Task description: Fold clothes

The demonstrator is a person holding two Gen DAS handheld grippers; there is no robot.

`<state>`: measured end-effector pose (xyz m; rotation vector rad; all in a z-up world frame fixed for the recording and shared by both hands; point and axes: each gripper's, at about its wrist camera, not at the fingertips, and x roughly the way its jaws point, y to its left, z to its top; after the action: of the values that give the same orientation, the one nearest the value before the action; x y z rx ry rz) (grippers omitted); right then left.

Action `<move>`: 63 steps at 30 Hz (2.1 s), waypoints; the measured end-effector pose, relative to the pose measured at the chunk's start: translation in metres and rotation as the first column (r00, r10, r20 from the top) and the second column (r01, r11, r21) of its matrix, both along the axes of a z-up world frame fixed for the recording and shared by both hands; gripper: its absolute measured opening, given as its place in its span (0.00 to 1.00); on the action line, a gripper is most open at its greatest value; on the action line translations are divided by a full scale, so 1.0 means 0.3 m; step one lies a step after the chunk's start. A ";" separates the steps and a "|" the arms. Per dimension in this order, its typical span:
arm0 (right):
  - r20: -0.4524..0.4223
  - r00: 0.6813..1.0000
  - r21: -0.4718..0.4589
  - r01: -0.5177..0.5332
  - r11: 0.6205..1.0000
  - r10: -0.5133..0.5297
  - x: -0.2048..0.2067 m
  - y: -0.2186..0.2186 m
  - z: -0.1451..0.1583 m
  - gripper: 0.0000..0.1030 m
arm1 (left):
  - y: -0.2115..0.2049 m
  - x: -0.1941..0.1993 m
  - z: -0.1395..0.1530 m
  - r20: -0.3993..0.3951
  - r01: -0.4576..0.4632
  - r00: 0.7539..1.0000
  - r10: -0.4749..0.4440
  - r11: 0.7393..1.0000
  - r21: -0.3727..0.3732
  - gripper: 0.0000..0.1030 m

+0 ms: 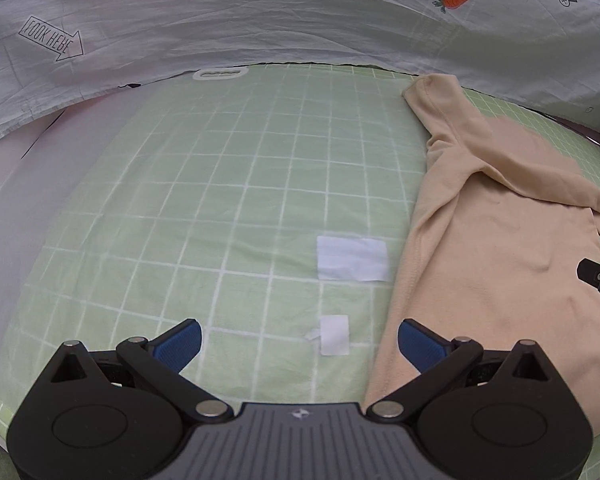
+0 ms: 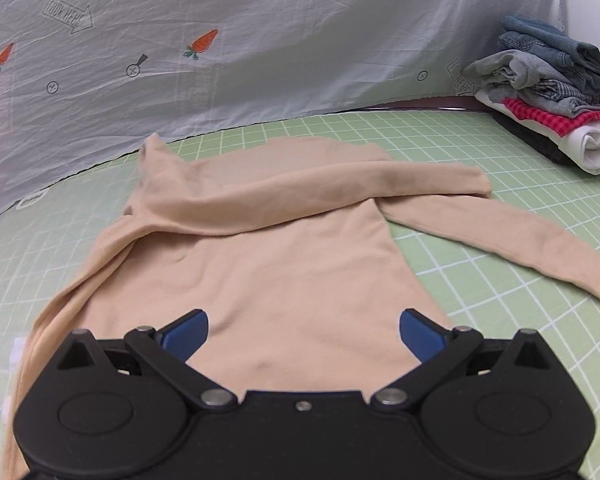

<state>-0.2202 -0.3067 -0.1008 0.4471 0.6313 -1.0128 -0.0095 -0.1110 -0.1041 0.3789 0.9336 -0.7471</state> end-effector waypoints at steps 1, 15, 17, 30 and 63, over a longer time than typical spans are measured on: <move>-0.005 1.000 -0.005 -0.005 1.000 0.005 0.034 0.033 -0.006 1.00 | 0.023 0.024 -0.001 0.001 0.002 1.000 -0.002 1.000 0.001 1.00; -0.027 0.985 -0.002 -0.170 0.985 0.170 0.438 0.330 -0.037 0.78 | 0.150 0.174 -0.032 0.001 0.066 0.998 -0.066 0.998 0.021 1.00; -0.034 0.978 0.010 -0.208 0.978 0.208 0.470 0.358 -0.046 0.67 | 0.160 0.189 -0.042 -0.008 0.060 0.998 -0.060 0.998 0.027 1.00; 0.019 0.955 0.081 -0.298 0.951 0.298 0.477 0.353 -0.065 0.03 | 0.115 0.194 -0.054 -0.021 0.076 0.997 -0.075 0.997 0.016 1.00; 0.108 0.935 0.242 -0.354 0.903 0.338 -0.003 -0.080 -0.082 0.07 | -0.286 -0.348 -0.124 -0.027 0.204 0.979 -0.202 0.973 0.112 1.00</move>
<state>-0.2210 -0.3306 -0.1253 0.5697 0.7587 -0.5762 -0.1139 -0.1968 -0.1414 0.5762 0.9637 -0.8861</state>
